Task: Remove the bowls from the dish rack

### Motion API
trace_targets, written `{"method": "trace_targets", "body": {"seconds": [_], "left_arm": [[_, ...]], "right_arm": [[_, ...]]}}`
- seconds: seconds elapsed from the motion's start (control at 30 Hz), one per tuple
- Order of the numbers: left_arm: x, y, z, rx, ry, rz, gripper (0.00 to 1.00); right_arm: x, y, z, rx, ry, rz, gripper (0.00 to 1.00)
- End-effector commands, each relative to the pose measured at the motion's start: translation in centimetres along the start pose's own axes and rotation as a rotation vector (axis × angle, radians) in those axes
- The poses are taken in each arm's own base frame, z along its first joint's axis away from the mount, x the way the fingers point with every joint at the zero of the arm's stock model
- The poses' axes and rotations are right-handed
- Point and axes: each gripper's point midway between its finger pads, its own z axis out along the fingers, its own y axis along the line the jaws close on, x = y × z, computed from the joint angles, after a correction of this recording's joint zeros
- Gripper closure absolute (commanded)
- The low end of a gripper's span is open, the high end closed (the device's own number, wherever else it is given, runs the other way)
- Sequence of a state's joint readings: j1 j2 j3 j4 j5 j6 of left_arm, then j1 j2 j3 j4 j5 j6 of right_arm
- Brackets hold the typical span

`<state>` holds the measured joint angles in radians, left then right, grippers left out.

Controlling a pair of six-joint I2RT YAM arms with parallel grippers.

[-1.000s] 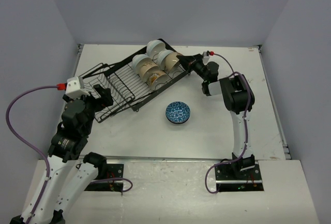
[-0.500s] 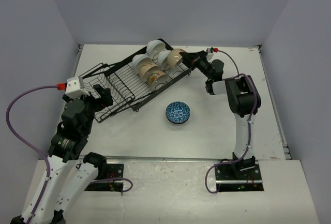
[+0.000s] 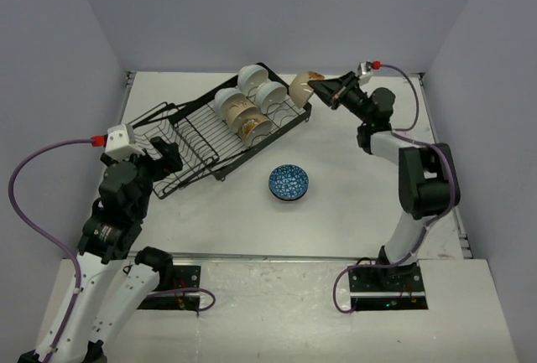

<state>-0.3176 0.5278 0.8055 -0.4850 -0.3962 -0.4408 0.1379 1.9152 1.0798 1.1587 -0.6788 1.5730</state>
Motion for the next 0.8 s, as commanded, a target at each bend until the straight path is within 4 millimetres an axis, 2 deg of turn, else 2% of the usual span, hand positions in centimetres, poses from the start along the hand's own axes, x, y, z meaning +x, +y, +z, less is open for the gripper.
{"method": "trace_targets", "body": {"seconds": [0.0,0.03,0.07,0.13,0.2,0.23,0.27,0.3,0.33,0.37,0.43,0.47,0.6,0.63,0.67,0.7,0.77], "left_arm": [[-1.1,0.0,0.0,0.005,-0.044,0.006,0.0],[-1.0,0.0,0.0,0.005,-0.043,0.007,0.0],[-1.1,-0.1,0.0,0.009,-0.046,0.005,0.0],[-1.1,-0.1,-0.1,0.013,-0.046,0.005,0.0],[-1.2,-0.2,-0.1,0.017,-0.049,0.003,0.0],[-1.3,-0.3,-0.1,0.022,-0.05,0.002,0.0],[-1.3,-0.4,-0.1,0.027,-0.05,0.003,0.0],[-1.4,-0.5,-0.1,0.031,-0.051,0.003,0.0],[-1.2,-0.6,-0.1,0.037,-0.046,0.006,0.0],[-1.2,-0.6,-0.1,0.039,-0.043,0.007,0.0],[-1.3,-0.9,0.0,0.049,-0.04,0.009,0.0],[-1.4,-1.0,-0.1,0.054,-0.038,0.012,0.0],[-1.3,-1.4,0.0,0.058,0.001,0.039,0.0],[-1.4,-1.4,0.0,0.055,0.011,0.046,0.0],[-1.1,-1.4,0.2,0.053,0.021,0.056,0.0],[-0.9,-1.3,0.3,0.049,0.031,0.069,0.0],[-0.1,-0.9,0.8,0.029,0.056,0.082,0.0]], "right_arm": [[0.0,4.6,-1.7,0.096,0.002,-0.297,1.0],[-0.6,3.5,-2.1,0.181,-0.001,-0.448,1.0],[-0.9,3.3,-2.6,0.246,-0.01,-0.497,1.0],[-2.2,2.6,-4.7,0.426,-0.068,-0.619,1.0],[-2.7,1.2,-6.8,0.598,-0.058,-0.656,1.0],[-3.7,0.5,-8.0,0.69,-0.067,-0.729,1.0],[-4.2,1.1,-8.2,0.727,-0.072,-0.763,1.0],[-3.5,-0.6,-9.9,0.836,-0.011,-0.748,1.0],[-4.1,-1.2,-10.9,0.926,0.003,-0.803,1.0],[-3.9,-2.6,-11.5,0.994,0.05,-0.805,1.0],[-2.4,-3.3,-12.2,1.078,0.179,-0.828,1.0],[-2.0,-3.8,-11.9,1.119,0.204,-0.854,1.0],[-1.1,-5.4,-13.4,1.253,0.293,-0.913,1.0],[-0.1,-6.4,-13.4,1.276,0.381,-0.901,1.0],[-0.3,-6.0,-13.1,1.266,0.376,-0.915,1.0],[1.0,-7.6,-13.2,1.289,0.458,-0.904,1.0],[2.4,-8.5,-12.9,1.301,0.53,-0.929,1.0]]}}
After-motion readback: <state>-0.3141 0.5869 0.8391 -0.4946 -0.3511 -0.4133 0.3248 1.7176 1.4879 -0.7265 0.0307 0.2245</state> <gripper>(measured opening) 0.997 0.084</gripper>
